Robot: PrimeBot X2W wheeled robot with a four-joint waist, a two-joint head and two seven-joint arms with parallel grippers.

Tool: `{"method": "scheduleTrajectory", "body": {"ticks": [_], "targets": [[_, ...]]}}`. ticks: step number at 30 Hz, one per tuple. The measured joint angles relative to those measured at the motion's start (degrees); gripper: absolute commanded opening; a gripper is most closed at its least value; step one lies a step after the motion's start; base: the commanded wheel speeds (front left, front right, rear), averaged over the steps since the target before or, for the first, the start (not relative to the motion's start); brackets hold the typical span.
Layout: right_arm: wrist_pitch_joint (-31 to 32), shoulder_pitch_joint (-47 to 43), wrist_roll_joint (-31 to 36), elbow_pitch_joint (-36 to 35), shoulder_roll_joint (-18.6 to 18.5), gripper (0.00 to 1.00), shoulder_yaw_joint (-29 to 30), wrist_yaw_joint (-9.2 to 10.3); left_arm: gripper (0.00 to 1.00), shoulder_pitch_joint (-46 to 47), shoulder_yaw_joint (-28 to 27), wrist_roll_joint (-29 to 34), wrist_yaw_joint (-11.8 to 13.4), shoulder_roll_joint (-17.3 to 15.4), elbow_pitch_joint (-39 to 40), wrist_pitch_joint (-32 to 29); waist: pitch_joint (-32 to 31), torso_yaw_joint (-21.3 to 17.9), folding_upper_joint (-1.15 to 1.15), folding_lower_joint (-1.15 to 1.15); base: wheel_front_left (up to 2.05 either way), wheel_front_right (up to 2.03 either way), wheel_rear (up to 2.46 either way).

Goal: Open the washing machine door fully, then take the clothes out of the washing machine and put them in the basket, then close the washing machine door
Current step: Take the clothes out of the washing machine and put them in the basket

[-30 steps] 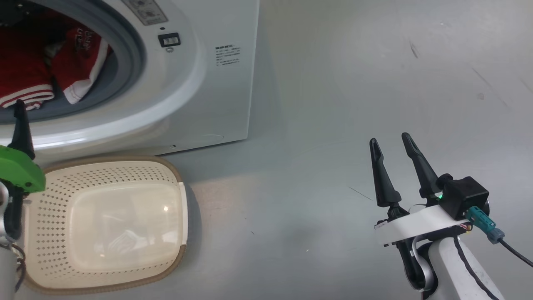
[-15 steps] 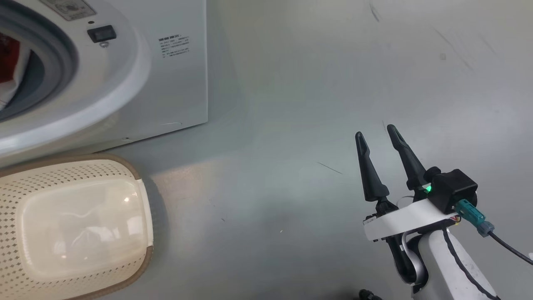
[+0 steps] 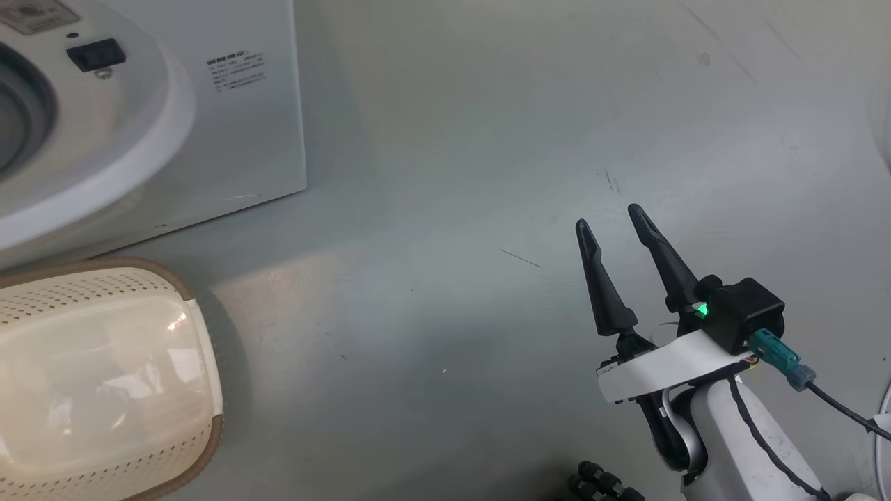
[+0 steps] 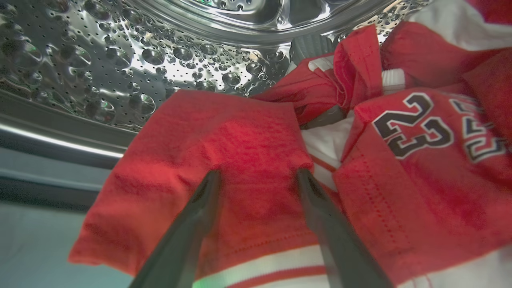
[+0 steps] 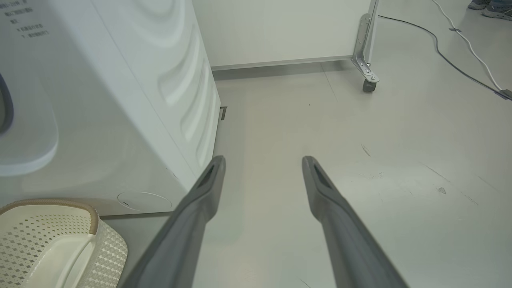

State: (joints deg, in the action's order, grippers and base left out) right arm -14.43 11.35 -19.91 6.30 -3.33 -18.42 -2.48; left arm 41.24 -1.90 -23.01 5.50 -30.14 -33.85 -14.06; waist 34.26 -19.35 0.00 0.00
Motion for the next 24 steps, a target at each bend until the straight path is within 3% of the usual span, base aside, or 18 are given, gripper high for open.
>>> {"method": "scheduleTrajectory", "body": {"ticks": [9, 10, 11, 12, 24], "targets": [[0.0, 0.0, 0.3, 0.3, 0.2, 1.00, 0.1, 0.00, 1.00, 2.2, 0.0, 0.9, 0.3, -0.4, -4.3, -0.4, 0.5, -0.6, 0.00, 0.00, 0.00, 0.00, 0.00], [0.0, 0.0, 0.3, 0.3, 0.2, 1.00, 0.1, 0.00, 0.79, 2.4, 0.0, 0.9, 0.3, -0.4, -4.6, -0.5, 0.5, -0.6, 0.00, 0.00, 0.00, 0.00, 0.00], [0.0, 0.0, 0.4, 0.3, 0.3, 1.00, 0.2, 0.00, 0.19, 2.5, 0.0, 0.9, 0.3, -0.4, -4.8, -0.5, 0.5, -0.6, 0.00, 0.00, 0.00, 0.00, 0.00], [0.0, 0.0, 0.4, 0.3, 0.3, 1.00, 0.3, 0.00, 0.00, 2.7, 0.1, 0.9, 0.3, -0.3, -5.1, -0.5, 0.5, -0.6, 0.00, 0.00, 0.00, 0.00, 0.00], [0.0, 1.0, 1.5, 0.6, 0.5, 1.00, 1.7, 0.03, 0.00, 4.7, 0.3, 0.8, 0.4, 1.9, -8.2, 1.6, 0.0, 0.7, 0.00, 0.00, 0.00, 0.00, 0.00]]}}
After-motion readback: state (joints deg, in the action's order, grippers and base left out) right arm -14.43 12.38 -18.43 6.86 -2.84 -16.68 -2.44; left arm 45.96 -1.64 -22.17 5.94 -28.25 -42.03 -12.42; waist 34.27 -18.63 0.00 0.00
